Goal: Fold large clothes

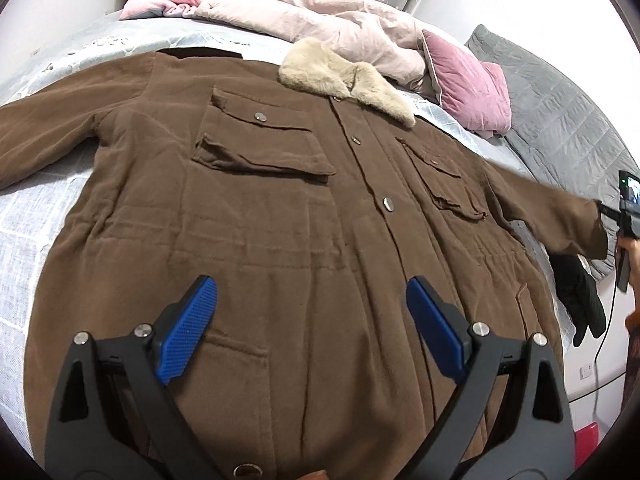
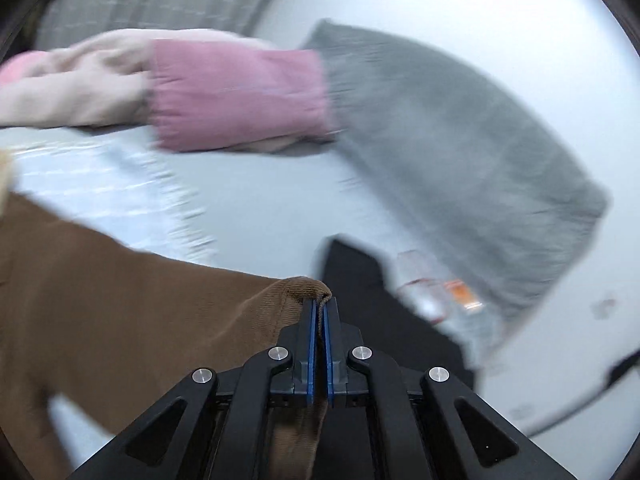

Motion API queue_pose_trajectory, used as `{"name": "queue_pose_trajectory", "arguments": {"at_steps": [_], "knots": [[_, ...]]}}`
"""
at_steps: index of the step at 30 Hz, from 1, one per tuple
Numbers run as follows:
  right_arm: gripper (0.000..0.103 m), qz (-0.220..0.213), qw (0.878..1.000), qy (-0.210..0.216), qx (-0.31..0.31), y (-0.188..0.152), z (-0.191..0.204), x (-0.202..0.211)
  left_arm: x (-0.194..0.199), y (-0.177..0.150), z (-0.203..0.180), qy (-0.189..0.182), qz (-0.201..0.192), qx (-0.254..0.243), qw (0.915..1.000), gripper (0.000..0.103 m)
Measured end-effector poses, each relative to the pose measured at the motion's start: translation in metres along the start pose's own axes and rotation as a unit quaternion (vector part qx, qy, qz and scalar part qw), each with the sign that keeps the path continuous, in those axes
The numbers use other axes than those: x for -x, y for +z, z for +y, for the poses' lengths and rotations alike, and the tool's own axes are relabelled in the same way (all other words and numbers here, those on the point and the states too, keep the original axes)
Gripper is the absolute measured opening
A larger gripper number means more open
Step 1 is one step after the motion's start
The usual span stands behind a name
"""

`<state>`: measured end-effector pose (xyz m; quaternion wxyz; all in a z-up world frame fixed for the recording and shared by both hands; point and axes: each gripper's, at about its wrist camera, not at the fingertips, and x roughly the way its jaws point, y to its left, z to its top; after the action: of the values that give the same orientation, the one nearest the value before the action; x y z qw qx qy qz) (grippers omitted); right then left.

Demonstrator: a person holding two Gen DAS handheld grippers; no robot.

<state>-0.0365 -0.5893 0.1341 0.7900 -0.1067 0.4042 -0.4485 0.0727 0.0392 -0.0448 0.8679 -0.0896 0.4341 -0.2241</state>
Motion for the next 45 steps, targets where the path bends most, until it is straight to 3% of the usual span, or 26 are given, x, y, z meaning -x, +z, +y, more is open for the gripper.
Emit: {"name": "queue_pose_trajectory", "arguments": {"at_steps": [5, 7, 9, 11, 13, 14, 15, 18, 22, 25, 27, 28, 29, 30, 32, 35, 38, 40, 41, 43, 44, 45], "knots": [[0.0, 0.004, 0.992, -0.127, 0.008, 0.013, -0.013, -0.053, -0.007, 0.002, -0.006, -0.008, 0.001, -0.009, 0.9999, 0.095], [0.0, 0.024, 0.989, -0.148, -0.004, 0.007, -0.016, -0.082, -0.01, 0.002, -0.01, -0.008, 0.004, -0.015, 0.9998, 0.095], [0.002, 0.021, 0.992, -0.105, -0.072, -0.003, -0.026, -0.086, -0.011, 0.004, -0.015, 0.0, 0.003, -0.024, 0.9997, 0.095], [0.009, 0.019, 0.994, -0.057, -0.095, -0.01, -0.022, -0.081, -0.009, 0.008, -0.019, 0.003, -0.007, -0.03, 0.9995, 0.095], [0.028, 0.036, 0.996, 0.001, -0.083, -0.017, -0.018, -0.076, -0.008, 0.009, -0.021, 0.001, -0.011, -0.03, 0.9995, 0.095], [0.045, 0.045, 0.995, 0.026, -0.082, -0.016, -0.014, -0.076, -0.008, 0.009, -0.022, -0.001, -0.01, -0.029, 0.9995, 0.095], [0.054, 0.054, 0.993, 0.055, -0.091, -0.019, -0.016, -0.074, -0.008, 0.009, -0.023, -0.004, -0.008, -0.028, 0.9996, 0.095], [0.054, 0.098, 0.979, 0.109, -0.139, -0.025, -0.039, -0.082, -0.007, 0.006, -0.025, -0.006, -0.006, -0.033, 0.9994, 0.095], [0.057, 0.14, 0.962, 0.138, -0.19, -0.046, -0.064, -0.099, -0.009, 0.004, -0.028, -0.004, -0.004, -0.042, 0.9991, 0.095], [0.057, 0.181, 0.941, 0.192, -0.212, -0.059, -0.056, -0.117, -0.015, 0.004, -0.031, -0.007, 0.005, -0.039, 0.9992, 0.095], [0.057, 0.218, 0.933, 0.197, -0.21, -0.069, -0.04, -0.133, -0.018, 0.003, -0.033, -0.005, 0.007, -0.041, 0.9991, 0.095], [0.057, 0.217, 0.94, 0.177, -0.197, -0.071, -0.029, -0.133, -0.019, 0.003, -0.035, -0.003, 0.007, -0.043, 0.999, 0.095], [0.045, 0.203, 0.95, 0.156, -0.18, -0.069, -0.02, -0.127, -0.019, 0.004, -0.035, -0.002, 0.006, -0.045, 0.999, 0.095], [0.002, 0.184, 0.957, 0.157, -0.159, -0.065, -0.007, -0.119, -0.019, 0.004, -0.035, 0.0, 0.005, -0.045, 0.999, 0.095], [0.002, 0.172, 0.956, 0.191, -0.141, -0.057, 0.006, -0.11, -0.02, 0.004, -0.034, 0.003, 0.004, -0.044, 0.999, 0.095], [0.001, 0.077, 0.986, 0.124, -0.083, -0.031, 0.011, -0.075, -0.021, 0.004, -0.029, 0.009, 0.005, -0.039, 0.9992, 0.095], [0.001, 0.017, 0.998, -0.008, -0.066, -0.015, -0.013, -0.068, -0.022, 0.003, -0.028, 0.011, 0.009, -0.039, 0.9991, 0.095], [0.0, 0.032, 0.994, -0.104, -0.025, -0.019, -0.017, -0.092, -0.026, 0.001, -0.029, 0.013, 0.018, -0.044, 0.9988, 0.095], [0.0, 0.052, 0.99, -0.13, -0.017, -0.028, -0.022, -0.105, -0.029, 0.0, -0.029, 0.015, 0.025, -0.046, 0.9985, 0.095], [0.0, 0.104, 0.987, -0.075, -0.095, -0.049, -0.048, -0.129, -0.033, -0.003, -0.031, 0.02, 0.031, -0.052, 0.998, 0.095], [0.001, 0.108, 0.981, -0.022, -0.161, -0.06, -0.064, -0.132, -0.031, -0.003, -0.033, 0.02, 0.03, -0.055, 0.9979, 0.095], [0.002, 0.109, 0.963, 0.047, -0.241, -0.075, -0.083, -0.135, -0.03, -0.003, -0.033, 0.019, 0.028, -0.055, 0.9979, 0.095]]}}
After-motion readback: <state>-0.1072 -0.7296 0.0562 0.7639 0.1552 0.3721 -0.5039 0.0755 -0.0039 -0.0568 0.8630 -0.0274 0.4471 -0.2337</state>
